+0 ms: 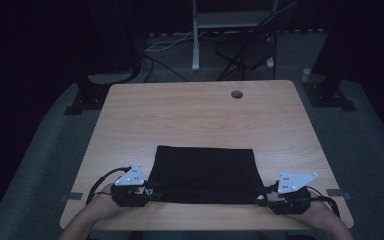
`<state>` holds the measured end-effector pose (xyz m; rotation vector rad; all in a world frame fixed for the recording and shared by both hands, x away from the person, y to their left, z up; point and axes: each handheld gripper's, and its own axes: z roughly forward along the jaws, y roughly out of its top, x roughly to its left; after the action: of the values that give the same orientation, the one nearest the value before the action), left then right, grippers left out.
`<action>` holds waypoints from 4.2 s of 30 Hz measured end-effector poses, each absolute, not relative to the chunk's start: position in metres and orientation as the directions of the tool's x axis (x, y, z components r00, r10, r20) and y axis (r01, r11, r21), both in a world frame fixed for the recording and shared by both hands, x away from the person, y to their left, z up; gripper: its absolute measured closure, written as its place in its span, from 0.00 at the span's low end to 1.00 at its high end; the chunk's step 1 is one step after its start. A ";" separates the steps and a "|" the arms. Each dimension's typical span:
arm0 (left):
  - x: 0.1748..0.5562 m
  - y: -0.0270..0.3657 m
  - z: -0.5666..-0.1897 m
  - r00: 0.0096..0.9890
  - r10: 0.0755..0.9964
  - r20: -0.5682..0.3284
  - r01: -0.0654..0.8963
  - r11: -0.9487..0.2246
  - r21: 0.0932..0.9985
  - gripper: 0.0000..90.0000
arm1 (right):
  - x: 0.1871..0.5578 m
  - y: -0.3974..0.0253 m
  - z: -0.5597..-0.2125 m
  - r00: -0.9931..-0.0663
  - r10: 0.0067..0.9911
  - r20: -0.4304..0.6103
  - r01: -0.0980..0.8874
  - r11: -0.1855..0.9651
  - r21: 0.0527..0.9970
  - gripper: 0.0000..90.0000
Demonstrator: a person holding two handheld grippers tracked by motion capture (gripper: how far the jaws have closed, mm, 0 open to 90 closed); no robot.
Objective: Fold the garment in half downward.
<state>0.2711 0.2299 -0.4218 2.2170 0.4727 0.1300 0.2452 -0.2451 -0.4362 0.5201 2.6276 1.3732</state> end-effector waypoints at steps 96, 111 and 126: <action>0.277 0.258 -0.438 0.805 0.594 -0.001 0.392 -0.530 0.752 0.13 | 0.268 -0.262 -0.445 -0.767 0.629 0.127 0.440 0.372 0.817 0.01; 0.240 0.319 -0.440 0.692 0.721 -0.038 0.471 -0.411 0.781 0.13 | 0.236 -0.315 -0.447 -0.717 0.682 0.145 0.480 0.333 0.811 0.01; 0.235 0.382 -0.441 0.594 0.802 -0.061 0.527 -0.331 0.783 0.13 | 0.227 -0.367 -0.447 -0.607 0.782 0.143 0.531 0.265 0.804 0.01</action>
<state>0.2355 0.3821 -0.4414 2.0167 1.0534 0.4334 0.2272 -0.3673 -0.4475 1.2103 2.2564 1.2610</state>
